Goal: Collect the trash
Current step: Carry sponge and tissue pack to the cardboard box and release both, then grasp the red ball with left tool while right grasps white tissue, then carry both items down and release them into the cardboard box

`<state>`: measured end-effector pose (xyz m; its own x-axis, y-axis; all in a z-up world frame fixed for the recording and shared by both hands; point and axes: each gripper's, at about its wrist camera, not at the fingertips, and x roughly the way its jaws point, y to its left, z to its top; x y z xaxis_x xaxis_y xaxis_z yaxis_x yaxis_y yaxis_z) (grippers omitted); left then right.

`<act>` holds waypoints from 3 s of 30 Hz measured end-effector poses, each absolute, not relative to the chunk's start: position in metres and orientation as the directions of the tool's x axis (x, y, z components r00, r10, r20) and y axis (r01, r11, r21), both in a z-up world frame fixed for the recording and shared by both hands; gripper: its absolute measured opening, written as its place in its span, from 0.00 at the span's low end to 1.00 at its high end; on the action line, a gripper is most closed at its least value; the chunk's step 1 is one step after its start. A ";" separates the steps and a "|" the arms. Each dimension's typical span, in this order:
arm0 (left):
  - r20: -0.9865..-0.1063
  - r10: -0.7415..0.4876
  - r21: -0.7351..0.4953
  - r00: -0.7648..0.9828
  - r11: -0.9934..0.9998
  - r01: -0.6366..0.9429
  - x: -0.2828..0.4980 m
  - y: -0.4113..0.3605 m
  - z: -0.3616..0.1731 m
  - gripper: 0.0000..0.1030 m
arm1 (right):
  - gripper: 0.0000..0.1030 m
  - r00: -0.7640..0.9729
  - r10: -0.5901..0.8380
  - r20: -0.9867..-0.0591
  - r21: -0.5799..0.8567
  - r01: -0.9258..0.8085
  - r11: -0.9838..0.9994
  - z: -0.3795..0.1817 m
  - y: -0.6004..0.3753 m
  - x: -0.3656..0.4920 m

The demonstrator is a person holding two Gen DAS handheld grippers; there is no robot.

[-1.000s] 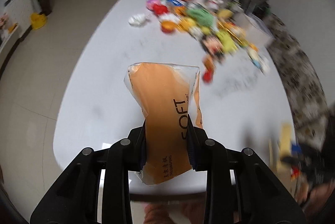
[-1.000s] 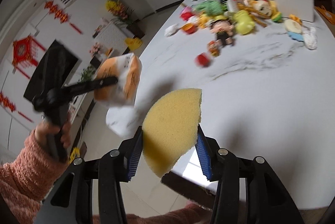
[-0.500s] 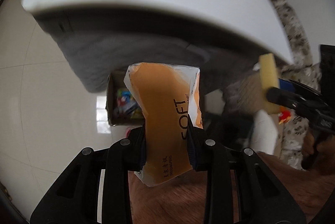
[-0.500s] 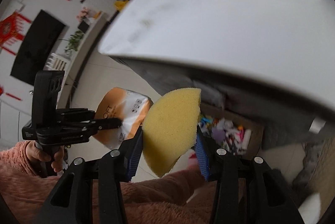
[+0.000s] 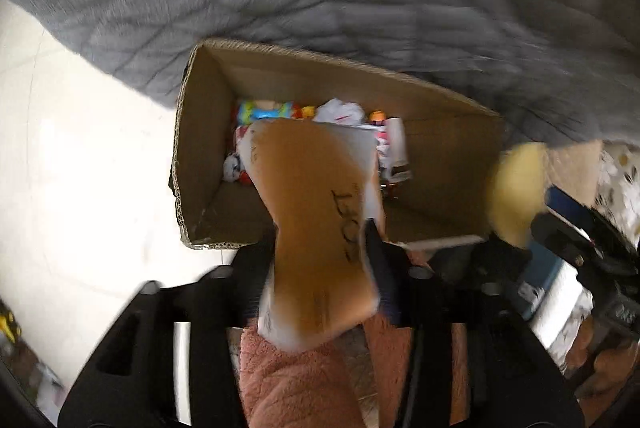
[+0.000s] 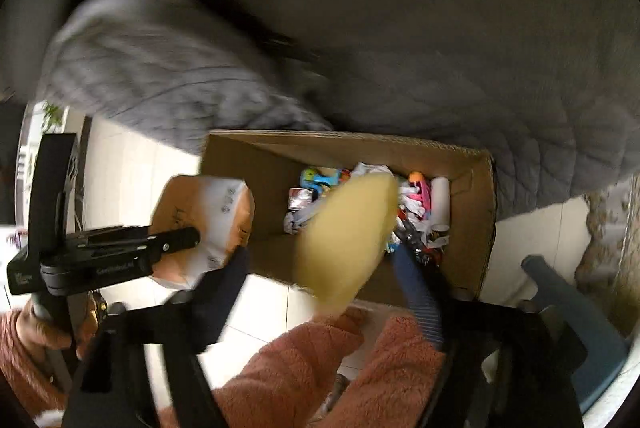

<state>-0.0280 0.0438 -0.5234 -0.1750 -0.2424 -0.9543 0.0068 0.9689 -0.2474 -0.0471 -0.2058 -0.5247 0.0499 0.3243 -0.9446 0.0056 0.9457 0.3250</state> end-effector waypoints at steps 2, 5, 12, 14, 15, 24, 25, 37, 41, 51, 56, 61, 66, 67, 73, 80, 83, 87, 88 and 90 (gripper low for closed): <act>-0.962 -0.209 -0.212 -0.175 0.977 -0.001 -0.025 0.046 -0.529 0.79 | 0.76 0.025 0.302 -0.953 0.303 0.029 0.953 -0.536 -0.211 -0.043; -0.969 -0.186 -0.191 -0.163 0.981 0.015 -0.021 0.048 -0.521 0.79 | 0.76 0.029 0.300 -0.953 0.301 0.037 0.953 -0.530 -0.219 -0.043; -0.975 -0.179 -0.189 -0.129 0.979 0.070 -0.030 0.054 -0.456 0.79 | 0.84 0.011 0.295 -0.955 0.295 -0.015 0.955 -0.472 -0.211 -0.054; -0.971 -0.221 -0.229 -0.090 0.968 0.102 -0.036 0.052 -0.415 0.79 | 0.90 0.026 0.324 -0.946 0.323 -0.019 0.946 -0.445 -0.208 -0.054; -0.969 -0.236 -0.242 -0.070 0.963 0.115 -0.040 0.050 -0.396 0.79 | 0.95 0.041 0.354 -0.934 0.354 -0.024 0.935 -0.422 -0.209 -0.052; -0.873 -0.380 -0.288 0.305 0.907 0.306 0.000 0.010 -0.204 0.88 | 0.95 0.258 0.552 -0.793 0.550 -0.087 0.831 -0.272 -0.253 -0.042; -0.867 -0.369 -0.265 0.335 0.911 0.316 0.017 -0.001 -0.198 0.88 | 0.95 0.286 0.577 -0.765 0.584 -0.070 0.809 -0.263 -0.264 -0.040; -0.909 -0.212 -0.136 0.359 0.965 0.225 0.202 -0.109 -0.229 0.88 | 0.95 0.424 0.509 -0.749 0.542 -0.050 0.839 -0.231 -0.329 -0.029; -0.926 -0.168 -0.092 0.338 0.969 0.229 0.219 -0.123 -0.246 0.84 | 0.95 0.418 0.495 -0.761 0.526 -0.048 0.849 -0.233 -0.347 -0.023; -0.925 -0.159 -0.101 0.346 0.978 0.181 0.207 -0.100 -0.241 0.29 | 0.90 0.411 0.448 -0.794 0.471 -0.051 0.881 -0.238 -0.375 0.027; -0.902 -0.243 -0.198 0.356 0.967 0.159 0.161 -0.079 -0.220 0.29 | 0.89 0.472 0.294 -0.831 0.329 -0.008 0.944 -0.239 -0.411 0.113; -0.904 -0.261 -0.247 0.339 0.965 0.085 0.123 -0.068 -0.217 0.29 | 0.60 0.467 0.217 -0.857 0.278 0.065 0.958 -0.250 -0.442 0.224; -0.921 -0.223 -0.239 0.320 0.971 -0.012 0.091 -0.045 -0.220 0.29 | 0.61 0.431 0.103 -0.896 0.168 0.115 0.979 -0.271 -0.453 0.311; -0.924 -0.210 -0.232 0.321 0.972 -0.032 0.087 -0.040 -0.220 0.29 | 0.59 0.423 0.094 -0.901 0.159 0.120 0.980 -0.276 -0.455 0.319; -0.928 -0.181 -0.234 0.326 0.963 -0.132 0.066 -0.010 -0.219 0.29 | 0.28 0.398 0.125 -0.909 0.185 0.116 0.976 -0.284 -0.465 0.337; -0.919 -0.198 -0.245 0.340 0.965 -0.099 0.064 -0.001 -0.211 0.29 | 0.28 0.467 0.226 -0.855 0.269 0.027 0.963 -0.241 -0.460 0.264; -0.916 -0.209 -0.240 0.343 0.969 -0.052 0.062 0.000 -0.207 0.29 | 0.28 0.483 0.271 -0.833 0.275 -0.063 0.959 -0.216 -0.440 0.215; -0.913 -0.217 -0.224 0.344 0.974 0.021 0.047 0.005 -0.205 0.29 | 0.29 0.479 0.348 -0.806 0.302 -0.174 0.937 -0.190 -0.395 0.137; -0.914 -0.220 -0.218 0.341 0.975 0.045 0.042 0.007 -0.205 0.29 | 0.29 0.473 0.364 -0.802 0.309 -0.193 0.932 -0.188 -0.381 0.123; -0.915 -0.237 -0.213 0.325 0.971 0.110 0.025 0.011 -0.208 0.29 | 0.29 0.438 0.417 -0.796 0.340 -0.246 0.908 -0.185 -0.352 0.079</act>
<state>0.0251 0.0107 -0.2085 0.3249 -0.2375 -0.9154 0.1098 0.9709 -0.2129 0.0788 -0.3518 -0.1854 0.4384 0.4174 -0.7960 -0.2461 0.9075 0.3404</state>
